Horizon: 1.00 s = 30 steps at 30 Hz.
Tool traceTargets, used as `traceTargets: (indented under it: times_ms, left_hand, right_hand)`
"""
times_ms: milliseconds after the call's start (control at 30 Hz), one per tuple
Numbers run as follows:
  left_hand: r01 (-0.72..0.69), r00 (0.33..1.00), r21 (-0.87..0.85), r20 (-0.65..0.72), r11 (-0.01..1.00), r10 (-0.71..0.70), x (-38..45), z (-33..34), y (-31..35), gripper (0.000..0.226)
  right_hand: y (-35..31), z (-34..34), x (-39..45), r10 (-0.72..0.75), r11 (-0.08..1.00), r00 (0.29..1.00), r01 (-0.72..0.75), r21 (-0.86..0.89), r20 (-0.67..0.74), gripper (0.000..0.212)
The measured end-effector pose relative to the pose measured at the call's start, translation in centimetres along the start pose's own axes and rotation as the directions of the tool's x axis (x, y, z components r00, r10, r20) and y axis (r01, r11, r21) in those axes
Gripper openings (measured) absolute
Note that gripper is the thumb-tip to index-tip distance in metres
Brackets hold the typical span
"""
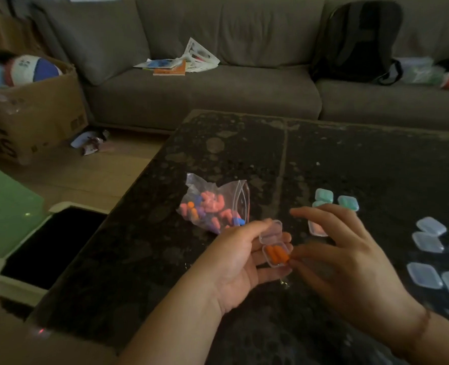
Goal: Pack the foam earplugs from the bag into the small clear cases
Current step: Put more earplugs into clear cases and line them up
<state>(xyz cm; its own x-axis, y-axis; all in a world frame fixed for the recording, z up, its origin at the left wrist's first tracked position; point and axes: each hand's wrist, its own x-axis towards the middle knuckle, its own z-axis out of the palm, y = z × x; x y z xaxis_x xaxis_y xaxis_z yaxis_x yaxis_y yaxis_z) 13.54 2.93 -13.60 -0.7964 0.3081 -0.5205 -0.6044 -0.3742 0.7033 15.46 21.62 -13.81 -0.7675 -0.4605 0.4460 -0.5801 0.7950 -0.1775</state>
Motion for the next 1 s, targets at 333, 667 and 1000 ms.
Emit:
traceTargets:
  times_ms: [333,667,1000]
  left_hand:
    - [0.032,0.999,0.022,0.042,0.999,-0.032,0.8,1.0,-0.4,0.033]
    - [0.076,0.992,-0.095,0.111,0.993,-0.065,1.1,0.9,-0.6,0.041]
    - [0.042,0.994,-0.027,0.103,0.999,-0.039,1.1,1.1,-0.5,0.043]
  right_hand:
    - [0.9,-0.8,-0.4,0.082,0.996,0.995,-0.081,-0.023,0.054,0.019]
    - [1.7,-1.4,-0.5,0.108,0.993,0.994,-0.11,0.049,0.034,0.016]
    - [1.7,-1.0,-0.7,0.071,0.997,0.988,-0.065,-0.044,0.137,0.019]
